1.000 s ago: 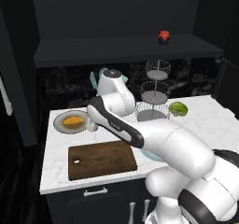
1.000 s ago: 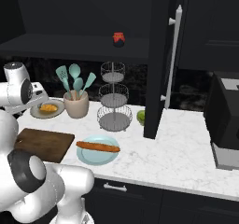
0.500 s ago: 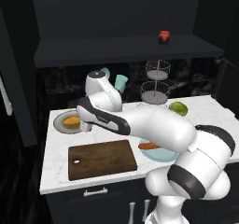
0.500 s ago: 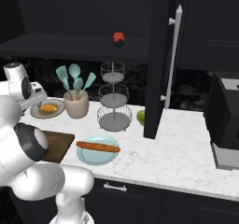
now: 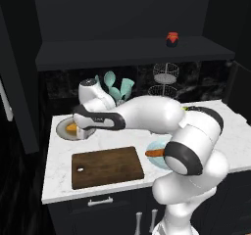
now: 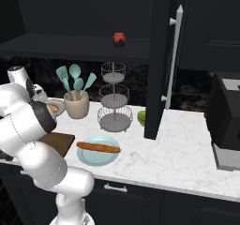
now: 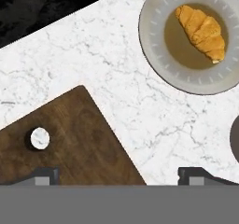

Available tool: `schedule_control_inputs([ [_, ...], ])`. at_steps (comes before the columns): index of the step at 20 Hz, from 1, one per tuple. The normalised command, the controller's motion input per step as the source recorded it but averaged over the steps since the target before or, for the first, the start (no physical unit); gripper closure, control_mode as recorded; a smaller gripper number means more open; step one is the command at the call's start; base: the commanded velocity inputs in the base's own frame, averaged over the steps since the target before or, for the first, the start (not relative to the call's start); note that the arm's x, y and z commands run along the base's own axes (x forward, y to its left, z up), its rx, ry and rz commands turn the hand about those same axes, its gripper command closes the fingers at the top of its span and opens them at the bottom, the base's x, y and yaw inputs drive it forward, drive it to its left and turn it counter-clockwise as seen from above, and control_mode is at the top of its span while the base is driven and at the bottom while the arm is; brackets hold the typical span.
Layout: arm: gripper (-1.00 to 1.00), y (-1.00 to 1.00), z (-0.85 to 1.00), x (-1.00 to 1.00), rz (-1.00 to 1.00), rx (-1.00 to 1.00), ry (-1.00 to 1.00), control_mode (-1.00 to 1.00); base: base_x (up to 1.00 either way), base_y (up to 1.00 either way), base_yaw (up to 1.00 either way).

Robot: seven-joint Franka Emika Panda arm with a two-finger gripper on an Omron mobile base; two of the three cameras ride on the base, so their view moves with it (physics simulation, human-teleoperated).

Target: From the different types of pastries on the counter, select a croissant and place it on the cutting board. Then retrieve a jar of jam from the cabinet and place it alongside the croissant on the cutting board.

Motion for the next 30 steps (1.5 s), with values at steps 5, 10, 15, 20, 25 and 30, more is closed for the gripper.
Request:
schedule_control_inputs([
  [5, -1.0, 0.15, -0.06, 0.29, 0.0, -0.07, 0.04, -1.0, 0.0, 0.0, 0.0],
  [10, -1.0, 0.04, -0.15, 0.49, 0.03, -0.01, 0.01, -1.0, 0.0, 0.0, 0.0],
  [15, -1.0, 0.0, -0.28, 0.43, 0.05, 0.0, 0.0, -1.0, 0.0, 0.0, 0.0],
  [20, -1.0, 0.22, -0.33, 0.44, 0.01, 0.0, 0.01, -1.0, 0.0, 0.0, 0.0],
  [25, -1.0, 0.32, -0.23, 0.43, 0.0, 0.0, 0.02, -1.0, 0.0, 0.0, 0.0],
  [30, -1.0, 0.04, -0.07, 0.38, 0.01, 0.0, -0.01, -1.0, 0.0, 0.0, 0.0],
])
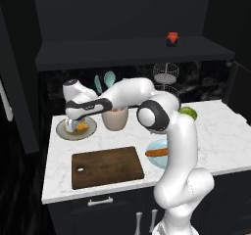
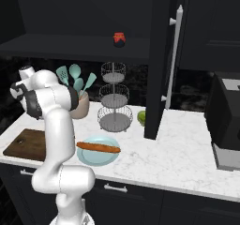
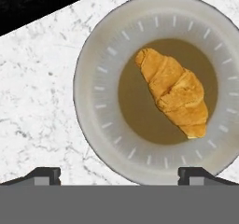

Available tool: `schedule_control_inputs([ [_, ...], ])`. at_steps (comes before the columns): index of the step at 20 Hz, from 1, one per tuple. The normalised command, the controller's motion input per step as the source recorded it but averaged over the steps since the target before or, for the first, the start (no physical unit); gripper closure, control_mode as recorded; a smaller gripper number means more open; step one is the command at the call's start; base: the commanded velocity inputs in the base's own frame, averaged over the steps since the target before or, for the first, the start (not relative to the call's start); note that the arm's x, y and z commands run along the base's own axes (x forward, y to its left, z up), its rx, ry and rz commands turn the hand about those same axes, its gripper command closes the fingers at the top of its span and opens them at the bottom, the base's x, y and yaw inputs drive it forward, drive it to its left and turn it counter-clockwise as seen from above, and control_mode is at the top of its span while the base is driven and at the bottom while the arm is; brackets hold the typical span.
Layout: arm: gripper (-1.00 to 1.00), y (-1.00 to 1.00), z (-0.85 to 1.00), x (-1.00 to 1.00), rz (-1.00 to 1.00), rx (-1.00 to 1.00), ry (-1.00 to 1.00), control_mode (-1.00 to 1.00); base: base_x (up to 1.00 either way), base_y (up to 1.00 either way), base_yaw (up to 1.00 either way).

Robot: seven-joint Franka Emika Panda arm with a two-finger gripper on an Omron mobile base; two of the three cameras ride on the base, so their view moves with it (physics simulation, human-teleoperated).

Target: From the different types of pastries on the counter, select a croissant and place it on the cutting board. Then retrieve a jar of jam from the cabinet and place it alongside the croissant on the cutting board.

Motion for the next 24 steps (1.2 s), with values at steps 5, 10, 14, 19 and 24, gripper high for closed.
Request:
schedule_control_inputs([
  [5, -1.0, 0.0, -0.21, 0.4, 0.05, 0.0, 0.0, -1.0, 0.0, 0.0, 0.0],
  [10, -1.0, 0.0, -0.27, 0.42, 0.04, 0.0, 0.0, -1.0, 0.0, 0.0, 0.0],
  [14, -1.0, 0.0, -0.3, 0.36, 0.04, 0.0, 0.0, -1.0, 0.0, 0.0, 0.0],
  [19, -1.0, 0.05, -0.25, 0.27, 0.03, 0.0, 0.0, -1.0, 0.0, 0.0, 0.0],
  [24, -1.0, 0.14, -0.24, 0.22, 0.05, 0.0, 0.0, -1.0, 0.0, 0.0, 0.0],
])
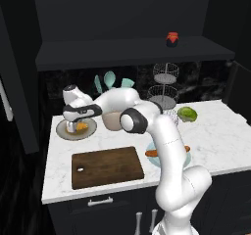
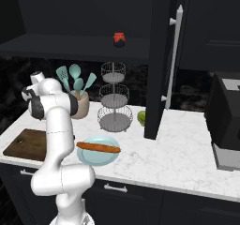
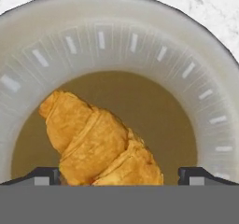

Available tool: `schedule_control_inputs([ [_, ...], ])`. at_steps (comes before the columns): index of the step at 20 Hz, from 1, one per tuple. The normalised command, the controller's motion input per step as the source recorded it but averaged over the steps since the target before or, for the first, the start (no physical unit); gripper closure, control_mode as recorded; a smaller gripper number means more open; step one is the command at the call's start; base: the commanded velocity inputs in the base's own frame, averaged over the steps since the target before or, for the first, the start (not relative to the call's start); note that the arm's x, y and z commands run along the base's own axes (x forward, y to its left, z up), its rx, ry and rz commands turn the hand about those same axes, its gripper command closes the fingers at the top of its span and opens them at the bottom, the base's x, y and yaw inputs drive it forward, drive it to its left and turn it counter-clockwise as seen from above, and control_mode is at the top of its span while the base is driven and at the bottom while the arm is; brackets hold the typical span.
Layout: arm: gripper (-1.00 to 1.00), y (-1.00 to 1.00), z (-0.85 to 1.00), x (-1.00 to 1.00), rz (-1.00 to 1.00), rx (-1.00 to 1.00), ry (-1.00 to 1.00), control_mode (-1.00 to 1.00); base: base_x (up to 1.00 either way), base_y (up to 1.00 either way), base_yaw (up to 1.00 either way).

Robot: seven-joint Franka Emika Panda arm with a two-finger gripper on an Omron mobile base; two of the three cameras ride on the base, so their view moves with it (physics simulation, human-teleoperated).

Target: From the different types of pastries on the counter, select a croissant and place it on the cutting board. Then retrieve a jar of jam from the cabinet and place it alongside the croissant on the cutting board.

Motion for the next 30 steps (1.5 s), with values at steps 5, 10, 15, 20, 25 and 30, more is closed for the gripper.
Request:
schedule_control_inputs([
  [5, 1.0, 0.1, -0.27, 0.0, 0.05, 0.0, 0.0, -1.0, 0.0, 0.0, 0.0],
  [10, 1.0, 0.01, -0.07, -0.11, 0.03, 0.0, 0.0, -1.0, 0.0, 0.0, 0.0],
  [15, 1.0, -0.01, 0.11, -0.76, -0.02, 0.0, -0.11, -1.0, 0.0, 0.0, 0.0],
  [20, 1.0, -0.29, 0.34, -0.99, -0.12, 0.04, -0.05, -1.0, 0.0, 0.0, 0.0],
  [25, 1.0, -0.46, 0.11, -1.0, -0.16, 0.13, -0.04, -1.0, 0.0, 0.0, 0.0],
  [30, 1.0, -0.45, 0.0, -1.0, -0.17, 0.13, -0.09, -1.0, 0.0, 0.0, 0.0],
])
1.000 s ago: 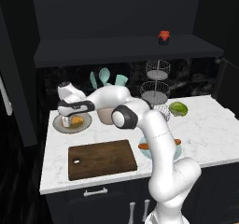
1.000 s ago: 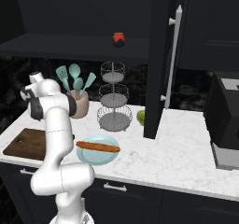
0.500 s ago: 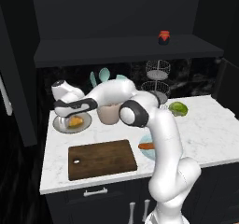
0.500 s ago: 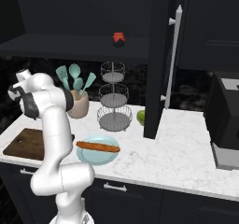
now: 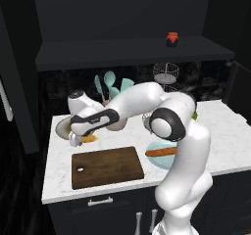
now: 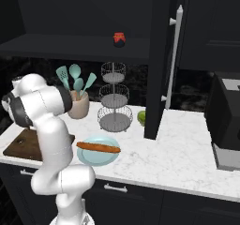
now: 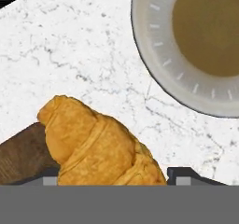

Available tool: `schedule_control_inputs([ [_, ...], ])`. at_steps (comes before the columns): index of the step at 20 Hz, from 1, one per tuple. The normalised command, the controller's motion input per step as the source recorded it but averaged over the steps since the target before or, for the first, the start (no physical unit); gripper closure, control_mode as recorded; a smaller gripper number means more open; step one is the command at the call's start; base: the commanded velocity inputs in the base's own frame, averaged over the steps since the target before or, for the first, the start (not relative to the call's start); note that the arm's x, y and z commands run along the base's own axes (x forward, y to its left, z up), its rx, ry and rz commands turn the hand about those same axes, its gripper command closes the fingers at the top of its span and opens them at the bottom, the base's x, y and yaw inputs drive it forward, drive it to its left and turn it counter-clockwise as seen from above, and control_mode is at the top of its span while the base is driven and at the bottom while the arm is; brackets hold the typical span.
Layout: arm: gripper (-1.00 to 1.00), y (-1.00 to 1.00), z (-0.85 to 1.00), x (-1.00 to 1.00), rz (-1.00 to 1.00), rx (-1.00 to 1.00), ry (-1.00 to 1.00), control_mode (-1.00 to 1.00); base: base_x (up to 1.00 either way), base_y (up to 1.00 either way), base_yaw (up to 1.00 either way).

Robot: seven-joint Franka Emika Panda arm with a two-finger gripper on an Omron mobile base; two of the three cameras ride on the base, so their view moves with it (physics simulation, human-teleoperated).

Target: From the different types of pastries on the counter, select a croissant and place it on the cutting board. Then retrieve a jar of jam from the cabinet and place it alongside the croissant on the cutting board.

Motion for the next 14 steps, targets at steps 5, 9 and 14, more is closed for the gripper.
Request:
schedule_control_inputs([
  [5, 1.0, -0.22, 0.0, -1.0, -0.19, 0.09, -0.05, -1.0, 0.0, 0.0, 0.0],
  [9, 1.0, -0.01, 0.0, -1.0, -0.24, 0.07, 0.0, -1.0, 0.0, 0.0, 0.0],
  [14, 1.0, 0.0, -0.01, -0.52, -0.23, 0.02, 0.02, -1.0, 0.0, 0.0, 0.0],
])
